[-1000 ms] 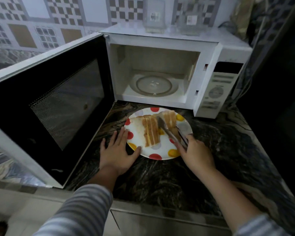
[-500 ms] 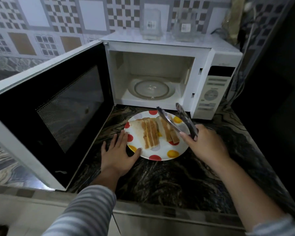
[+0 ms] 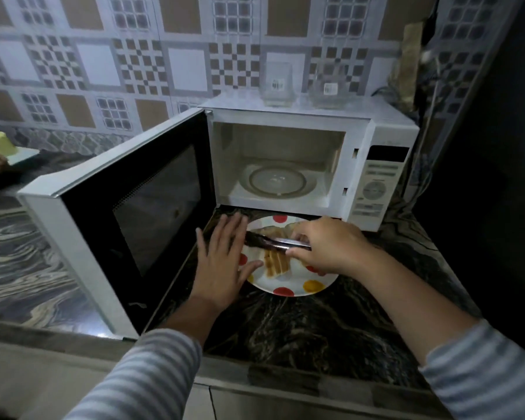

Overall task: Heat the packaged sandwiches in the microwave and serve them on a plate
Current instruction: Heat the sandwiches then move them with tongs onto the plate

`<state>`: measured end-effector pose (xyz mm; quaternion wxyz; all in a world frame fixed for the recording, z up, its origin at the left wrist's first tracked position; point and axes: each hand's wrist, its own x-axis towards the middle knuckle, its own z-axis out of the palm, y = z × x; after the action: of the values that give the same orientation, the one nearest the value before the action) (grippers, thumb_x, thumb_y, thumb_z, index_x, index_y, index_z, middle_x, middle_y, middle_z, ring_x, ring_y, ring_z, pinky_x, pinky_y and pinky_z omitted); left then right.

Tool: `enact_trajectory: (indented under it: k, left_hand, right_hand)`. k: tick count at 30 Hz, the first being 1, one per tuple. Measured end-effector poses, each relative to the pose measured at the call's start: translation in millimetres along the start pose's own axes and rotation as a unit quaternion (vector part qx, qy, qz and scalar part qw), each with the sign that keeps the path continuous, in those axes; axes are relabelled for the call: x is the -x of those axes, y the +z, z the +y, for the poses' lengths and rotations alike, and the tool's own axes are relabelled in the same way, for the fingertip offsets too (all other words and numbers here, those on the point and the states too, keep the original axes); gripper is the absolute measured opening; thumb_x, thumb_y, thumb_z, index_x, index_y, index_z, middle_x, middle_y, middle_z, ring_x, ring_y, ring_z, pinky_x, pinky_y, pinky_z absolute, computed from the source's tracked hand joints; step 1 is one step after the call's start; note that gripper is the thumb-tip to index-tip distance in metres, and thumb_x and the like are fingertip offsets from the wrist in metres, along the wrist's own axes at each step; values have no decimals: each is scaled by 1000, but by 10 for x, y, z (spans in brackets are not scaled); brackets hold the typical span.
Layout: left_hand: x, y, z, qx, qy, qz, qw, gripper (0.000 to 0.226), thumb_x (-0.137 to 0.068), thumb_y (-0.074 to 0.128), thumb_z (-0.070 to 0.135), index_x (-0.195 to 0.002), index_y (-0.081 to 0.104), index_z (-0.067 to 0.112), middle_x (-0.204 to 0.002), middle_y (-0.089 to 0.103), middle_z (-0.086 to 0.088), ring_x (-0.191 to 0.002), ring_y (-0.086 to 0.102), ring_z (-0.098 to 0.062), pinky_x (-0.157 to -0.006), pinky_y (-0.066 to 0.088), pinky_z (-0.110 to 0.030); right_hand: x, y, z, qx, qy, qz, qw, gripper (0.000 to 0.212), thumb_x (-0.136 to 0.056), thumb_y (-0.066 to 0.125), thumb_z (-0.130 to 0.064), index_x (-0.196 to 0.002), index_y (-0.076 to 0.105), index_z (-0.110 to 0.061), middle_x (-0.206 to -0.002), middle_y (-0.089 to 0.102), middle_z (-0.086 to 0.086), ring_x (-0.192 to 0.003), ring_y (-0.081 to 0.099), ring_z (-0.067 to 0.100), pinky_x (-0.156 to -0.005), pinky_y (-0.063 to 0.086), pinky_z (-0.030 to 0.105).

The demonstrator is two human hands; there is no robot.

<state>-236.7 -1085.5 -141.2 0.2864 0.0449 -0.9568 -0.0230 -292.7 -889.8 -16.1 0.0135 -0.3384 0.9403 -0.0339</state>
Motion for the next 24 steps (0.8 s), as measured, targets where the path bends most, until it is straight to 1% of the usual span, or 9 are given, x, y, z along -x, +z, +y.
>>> enact_trajectory:
  k: [5,7,10,12,14,16,20,22,24]
  left_hand:
    - [-281,-404,-62,-28,142,-58,988,61,-84,31,61,-119,66,26,-124,65,5,-132,47,-15,-114,-2,-51]
    - [-288,-476,-48,-17,136,-85,987,58,-86,32,60,-118,66,27,-126,64,8,-133,44,-9,-113,-16,-41]
    - [-269,-497,-31,9,88,-126,988,54,-89,36,58,-127,58,28,-138,54,12,-140,27,-2,-109,-23,-29]
    - [-261,-505,-27,37,70,-135,988,43,-93,45,49,-129,56,28,-140,51,11,-141,23,-1,-110,-20,-26]
    - [-250,-496,-37,62,56,-139,987,40,-93,50,43,-130,56,28,-142,49,9,-141,23,-1,-111,-18,-26]
    - [-244,-476,-31,70,48,-133,987,39,-93,52,42,-129,57,28,-143,48,8,-141,24,-2,-112,-17,-26]
    - [-244,-436,29,87,44,-122,988,39,-94,52,41,-130,57,27,-142,49,8,-140,28,-3,-115,-10,-26]
    - [-251,-414,47,95,38,-117,988,39,-94,52,40,-130,57,26,-143,48,8,-140,28,-3,-116,-8,-27]
    - [-260,-404,60,100,30,-118,987,39,-94,52,40,-130,57,26,-142,49,8,-140,28,-3,-116,-5,-27]
  right_hand:
    - [-83,-18,-120,38,-70,-40,996,22,-91,50,-53,-95,61,-35,-66,66,-6,-59,59,6,-51,37,26]
    - [-116,-18,-136,43,-87,-37,995,19,-90,50,-54,-87,57,-36,-67,64,-7,-60,58,8,-47,31,26]
    - [-128,-39,-147,28,-97,-56,993,18,-90,51,-54,-81,53,-39,-62,62,-7,-60,62,10,-48,38,27]
    - [-83,-100,-136,18,-80,-82,993,22,-86,55,-58,-103,57,-44,-65,57,-12,-57,56,8,-50,38,25]
    - [-39,-170,-114,26,-57,-96,993,57,-80,63,-59,-131,45,-40,-82,55,-15,-56,47,6,-50,34,23]
    - [-13,-210,-96,35,-43,-98,994,71,-78,69,-54,-139,37,-39,-99,56,-12,-56,46,4,-52,35,22]
    - [-24,-217,-33,67,-10,-91,994,75,-76,73,-49,-140,35,-36,-124,58,-5,-66,53,11,-69,46,29]
    - [-53,-200,47,89,27,-98,991,72,-74,73,-53,-135,41,-31,-120,59,-4,-84,61,16,-70,47,30]
    - [-63,-178,115,66,50,-106,991,61,-72,73,-53,-122,50,-27,-105,64,-5,-85,68,16,-62,48,27]
